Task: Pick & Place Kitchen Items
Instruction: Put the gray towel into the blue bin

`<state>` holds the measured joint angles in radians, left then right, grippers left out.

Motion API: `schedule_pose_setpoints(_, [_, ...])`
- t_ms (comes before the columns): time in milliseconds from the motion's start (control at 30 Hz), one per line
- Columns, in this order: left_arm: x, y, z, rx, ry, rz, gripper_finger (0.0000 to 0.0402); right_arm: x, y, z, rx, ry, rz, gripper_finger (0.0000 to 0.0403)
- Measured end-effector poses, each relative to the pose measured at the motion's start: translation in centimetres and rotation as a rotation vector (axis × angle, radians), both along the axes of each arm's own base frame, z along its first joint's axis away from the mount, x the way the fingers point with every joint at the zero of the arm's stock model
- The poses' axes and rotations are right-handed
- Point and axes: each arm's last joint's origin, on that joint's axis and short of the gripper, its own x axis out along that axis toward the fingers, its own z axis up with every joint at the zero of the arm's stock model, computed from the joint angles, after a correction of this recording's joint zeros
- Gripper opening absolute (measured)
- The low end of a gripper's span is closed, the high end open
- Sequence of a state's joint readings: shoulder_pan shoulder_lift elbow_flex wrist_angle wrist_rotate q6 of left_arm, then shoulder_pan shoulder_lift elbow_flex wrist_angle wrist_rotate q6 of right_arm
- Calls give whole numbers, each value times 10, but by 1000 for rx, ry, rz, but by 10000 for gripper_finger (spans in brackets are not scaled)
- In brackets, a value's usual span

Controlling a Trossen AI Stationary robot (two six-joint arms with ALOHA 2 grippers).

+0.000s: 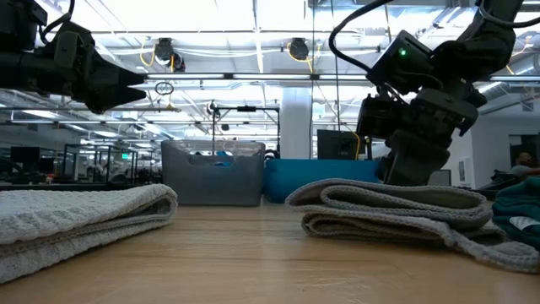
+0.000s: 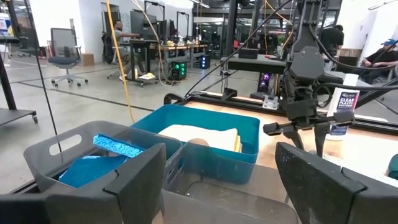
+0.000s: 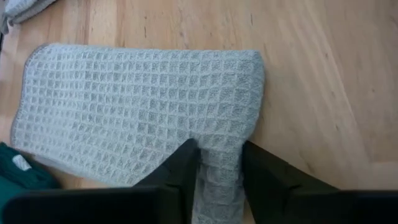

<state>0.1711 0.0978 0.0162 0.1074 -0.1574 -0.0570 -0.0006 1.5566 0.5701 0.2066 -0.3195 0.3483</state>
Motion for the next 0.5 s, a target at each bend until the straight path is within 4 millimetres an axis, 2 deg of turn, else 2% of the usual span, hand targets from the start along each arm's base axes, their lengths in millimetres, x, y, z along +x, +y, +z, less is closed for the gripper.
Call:
schedule_pose_setpoints(400, [0,0,0,0,-1,0,308,0,0,0,-70,-41,81,9])
schedule_pose_setpoints(500, [0,0,0,0,0,0,308,0,0,0,-103,-58,119,5])
